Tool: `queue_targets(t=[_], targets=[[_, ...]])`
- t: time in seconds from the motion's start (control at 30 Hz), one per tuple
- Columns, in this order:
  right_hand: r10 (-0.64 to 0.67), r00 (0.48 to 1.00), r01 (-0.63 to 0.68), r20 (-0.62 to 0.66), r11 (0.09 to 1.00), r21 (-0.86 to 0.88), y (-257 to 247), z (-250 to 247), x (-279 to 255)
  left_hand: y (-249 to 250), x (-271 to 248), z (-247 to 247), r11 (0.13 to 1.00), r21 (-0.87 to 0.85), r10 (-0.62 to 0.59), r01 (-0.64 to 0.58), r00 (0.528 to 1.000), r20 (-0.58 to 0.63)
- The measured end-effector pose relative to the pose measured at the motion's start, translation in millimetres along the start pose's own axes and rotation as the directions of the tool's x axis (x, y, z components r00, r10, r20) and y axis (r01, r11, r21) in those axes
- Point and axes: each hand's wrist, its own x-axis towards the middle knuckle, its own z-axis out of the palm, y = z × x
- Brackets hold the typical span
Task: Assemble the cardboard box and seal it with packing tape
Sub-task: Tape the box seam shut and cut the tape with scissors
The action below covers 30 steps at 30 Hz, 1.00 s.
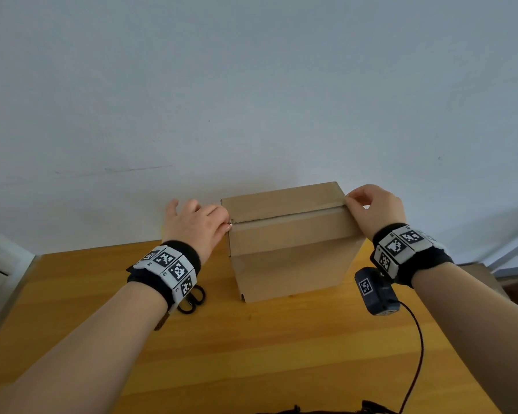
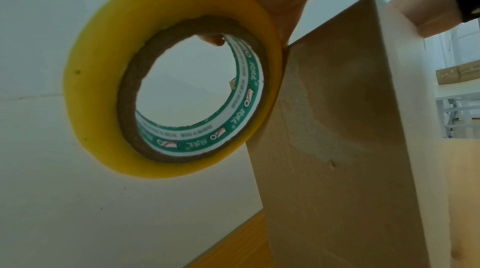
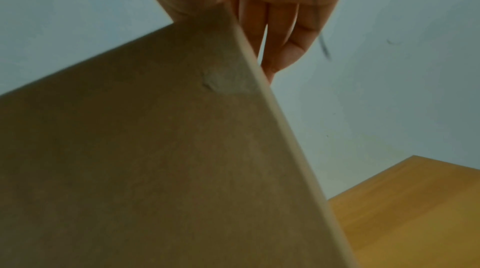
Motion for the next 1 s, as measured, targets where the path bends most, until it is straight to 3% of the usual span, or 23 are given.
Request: queue_targets(t=[0.27,0.57,0.7,0.87,0.93,1.0], targets=[[0.088,0.996,-0.088,0.008,0.996,-0.029,-5,3,10,-3,6,-2,0.997,-0.068,-0.024,0.026,0.999,0.028],[0.264,0.964,-0.262,-0.01,0.96,0.094,3,6,16,-4,11,-8,0.993,-0.119,0.007,0.001,0.998,0.061],[0.275,0.961,-0.269,-0.027,0.953,0.137,6,7,16,-4,10,-6,0.992,-0.123,0.004,0.002,0.999,0.05],[0.389,0.912,-0.398,0.132,0.916,0.052,20,10,10,-4,11,-7,0.993,-0.117,-0.004,0.01,0.998,0.055],[0.38,0.923,-0.385,0.07,0.918,0.091,24,9,4,-3,11,-6,0.993,-0.117,-0.006,0.013,0.998,0.056],[0.313,0.947,-0.297,-0.072,0.939,0.175,20,5,-3,-2,12,-6,0.992,-0.126,-0.009,0.017,0.998,0.062]])
